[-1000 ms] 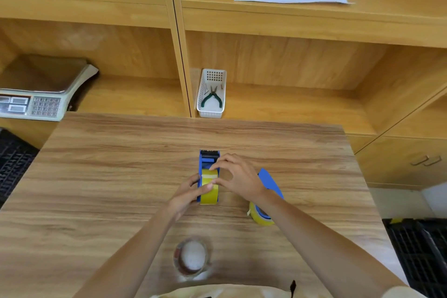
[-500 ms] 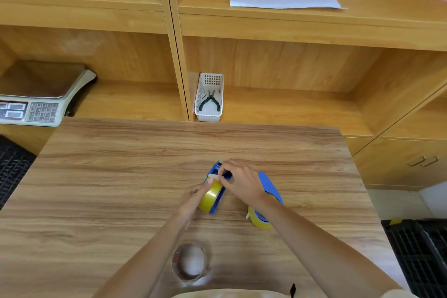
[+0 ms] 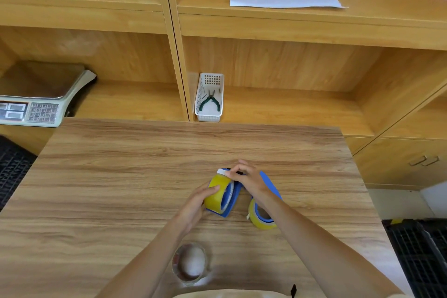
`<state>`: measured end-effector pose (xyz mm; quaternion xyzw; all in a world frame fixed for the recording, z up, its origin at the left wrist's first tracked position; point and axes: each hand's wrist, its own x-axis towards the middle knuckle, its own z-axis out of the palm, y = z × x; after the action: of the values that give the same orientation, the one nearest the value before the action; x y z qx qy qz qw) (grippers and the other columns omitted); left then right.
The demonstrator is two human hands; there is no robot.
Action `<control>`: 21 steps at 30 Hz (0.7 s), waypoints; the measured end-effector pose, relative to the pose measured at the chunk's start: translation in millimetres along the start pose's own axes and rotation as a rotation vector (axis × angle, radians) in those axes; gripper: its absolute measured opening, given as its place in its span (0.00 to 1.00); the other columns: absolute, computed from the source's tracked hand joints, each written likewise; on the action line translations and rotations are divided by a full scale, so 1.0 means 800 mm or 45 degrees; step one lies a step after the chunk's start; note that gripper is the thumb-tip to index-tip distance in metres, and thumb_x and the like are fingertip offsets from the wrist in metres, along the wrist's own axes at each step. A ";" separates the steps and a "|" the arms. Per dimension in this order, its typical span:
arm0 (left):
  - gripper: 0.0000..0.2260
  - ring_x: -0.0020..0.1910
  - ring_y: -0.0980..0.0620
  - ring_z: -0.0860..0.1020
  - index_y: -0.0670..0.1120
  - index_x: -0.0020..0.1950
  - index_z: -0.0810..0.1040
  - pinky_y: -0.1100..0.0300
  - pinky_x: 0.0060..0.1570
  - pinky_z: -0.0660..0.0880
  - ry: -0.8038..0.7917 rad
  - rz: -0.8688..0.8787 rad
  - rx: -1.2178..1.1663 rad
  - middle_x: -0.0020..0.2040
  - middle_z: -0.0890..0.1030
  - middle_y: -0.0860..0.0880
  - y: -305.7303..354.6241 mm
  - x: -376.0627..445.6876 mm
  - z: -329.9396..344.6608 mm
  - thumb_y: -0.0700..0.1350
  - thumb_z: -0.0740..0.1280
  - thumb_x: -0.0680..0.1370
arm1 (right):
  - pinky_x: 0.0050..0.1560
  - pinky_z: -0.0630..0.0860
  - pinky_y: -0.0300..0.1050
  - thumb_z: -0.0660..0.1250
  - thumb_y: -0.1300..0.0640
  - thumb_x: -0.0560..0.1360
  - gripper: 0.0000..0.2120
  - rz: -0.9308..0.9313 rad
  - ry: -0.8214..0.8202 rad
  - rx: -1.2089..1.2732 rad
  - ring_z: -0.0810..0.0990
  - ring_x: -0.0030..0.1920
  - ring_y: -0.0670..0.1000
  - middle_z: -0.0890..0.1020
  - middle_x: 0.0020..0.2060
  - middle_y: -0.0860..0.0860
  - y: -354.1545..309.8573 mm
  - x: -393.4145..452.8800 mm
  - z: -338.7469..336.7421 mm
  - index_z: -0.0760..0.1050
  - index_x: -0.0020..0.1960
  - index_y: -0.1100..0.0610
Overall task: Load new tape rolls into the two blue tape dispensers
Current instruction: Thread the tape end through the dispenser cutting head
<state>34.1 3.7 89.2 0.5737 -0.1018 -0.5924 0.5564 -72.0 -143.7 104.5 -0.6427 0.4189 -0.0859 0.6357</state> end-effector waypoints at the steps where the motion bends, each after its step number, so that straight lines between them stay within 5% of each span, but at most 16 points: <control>1: 0.08 0.48 0.52 0.83 0.52 0.54 0.84 0.54 0.44 0.79 0.002 -0.009 0.005 0.50 0.86 0.48 0.000 0.000 -0.001 0.48 0.68 0.77 | 0.72 0.60 0.52 0.73 0.55 0.73 0.06 -0.010 -0.001 0.004 0.62 0.75 0.52 0.69 0.72 0.56 0.000 0.000 0.000 0.81 0.41 0.57; 5: 0.12 0.48 0.51 0.83 0.50 0.52 0.85 0.49 0.54 0.78 0.052 -0.050 0.023 0.49 0.86 0.47 -0.001 0.002 -0.004 0.53 0.72 0.72 | 0.74 0.56 0.51 0.75 0.53 0.71 0.05 -0.101 0.023 -0.048 0.58 0.76 0.45 0.68 0.72 0.49 0.015 0.009 0.003 0.81 0.39 0.52; 11: 0.23 0.45 0.52 0.82 0.47 0.54 0.84 0.56 0.50 0.77 0.197 -0.028 0.185 0.47 0.85 0.48 -0.009 0.005 -0.002 0.61 0.74 0.69 | 0.72 0.63 0.57 0.76 0.54 0.69 0.07 -0.221 0.064 -0.140 0.60 0.75 0.43 0.72 0.62 0.39 0.025 0.019 0.004 0.82 0.38 0.58; 15: 0.27 0.55 0.48 0.83 0.54 0.55 0.84 0.46 0.61 0.76 0.074 -0.093 0.262 0.52 0.86 0.48 -0.010 0.011 -0.014 0.69 0.73 0.64 | 0.69 0.67 0.58 0.77 0.52 0.66 0.07 -0.243 0.036 -0.267 0.61 0.75 0.43 0.68 0.72 0.46 0.021 0.020 0.010 0.81 0.35 0.53; 21: 0.32 0.56 0.45 0.82 0.52 0.54 0.84 0.41 0.62 0.75 0.123 -0.176 0.328 0.53 0.86 0.46 -0.013 0.023 -0.011 0.71 0.75 0.59 | 0.62 0.76 0.50 0.74 0.60 0.68 0.04 -0.266 0.083 -0.379 0.72 0.65 0.41 0.72 0.68 0.46 0.027 0.022 0.012 0.82 0.37 0.60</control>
<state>40.3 -2.1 68.3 0.6737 -0.1104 -0.5831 0.4405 -64.4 -144.7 76.0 -0.7666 0.3784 -0.1095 0.5072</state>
